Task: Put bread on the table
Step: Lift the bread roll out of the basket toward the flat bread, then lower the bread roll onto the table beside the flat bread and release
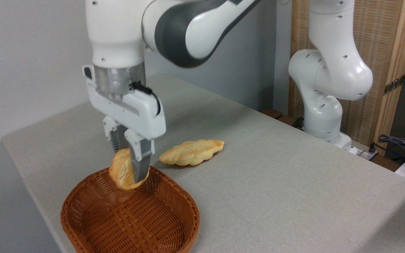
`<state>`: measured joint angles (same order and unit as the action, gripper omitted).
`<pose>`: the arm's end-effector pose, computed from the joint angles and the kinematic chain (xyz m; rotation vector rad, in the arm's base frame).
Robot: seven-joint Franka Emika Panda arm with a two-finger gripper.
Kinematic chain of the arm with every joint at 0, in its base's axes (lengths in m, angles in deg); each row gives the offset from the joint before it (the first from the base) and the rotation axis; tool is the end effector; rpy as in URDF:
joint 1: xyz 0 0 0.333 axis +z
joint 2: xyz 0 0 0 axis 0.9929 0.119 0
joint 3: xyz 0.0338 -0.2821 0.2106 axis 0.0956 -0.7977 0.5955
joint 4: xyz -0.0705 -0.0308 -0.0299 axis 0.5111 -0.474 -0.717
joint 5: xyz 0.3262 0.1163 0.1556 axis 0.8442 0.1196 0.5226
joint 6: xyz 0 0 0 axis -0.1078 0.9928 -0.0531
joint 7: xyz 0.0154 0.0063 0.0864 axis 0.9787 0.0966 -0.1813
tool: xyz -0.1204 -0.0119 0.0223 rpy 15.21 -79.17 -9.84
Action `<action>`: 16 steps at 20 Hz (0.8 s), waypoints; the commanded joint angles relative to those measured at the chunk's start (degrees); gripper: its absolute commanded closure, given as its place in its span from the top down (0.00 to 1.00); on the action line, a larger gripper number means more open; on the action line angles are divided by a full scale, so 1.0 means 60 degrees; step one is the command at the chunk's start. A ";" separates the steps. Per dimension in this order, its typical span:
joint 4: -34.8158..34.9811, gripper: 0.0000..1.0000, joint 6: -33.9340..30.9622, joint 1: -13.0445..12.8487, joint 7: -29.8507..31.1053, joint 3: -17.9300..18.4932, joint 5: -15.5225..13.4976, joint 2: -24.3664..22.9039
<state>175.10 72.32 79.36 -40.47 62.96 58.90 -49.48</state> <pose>0.5884 -0.0439 0.5457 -2.9582 1.0146 -0.2244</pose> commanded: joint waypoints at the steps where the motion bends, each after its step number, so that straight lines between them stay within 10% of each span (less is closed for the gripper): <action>1: 0.0170 0.57 -0.1080 0.0034 -0.0313 -0.0005 -0.0076 -0.0603; 6: 0.0520 0.59 -0.2707 0.0020 -0.1018 -0.0005 -0.0090 -0.1057; 16: 0.1987 0.65 -0.2665 -0.0112 -0.1296 -0.0005 -0.0091 -0.1381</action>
<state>185.56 55.99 79.17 -46.88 62.79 58.86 -55.98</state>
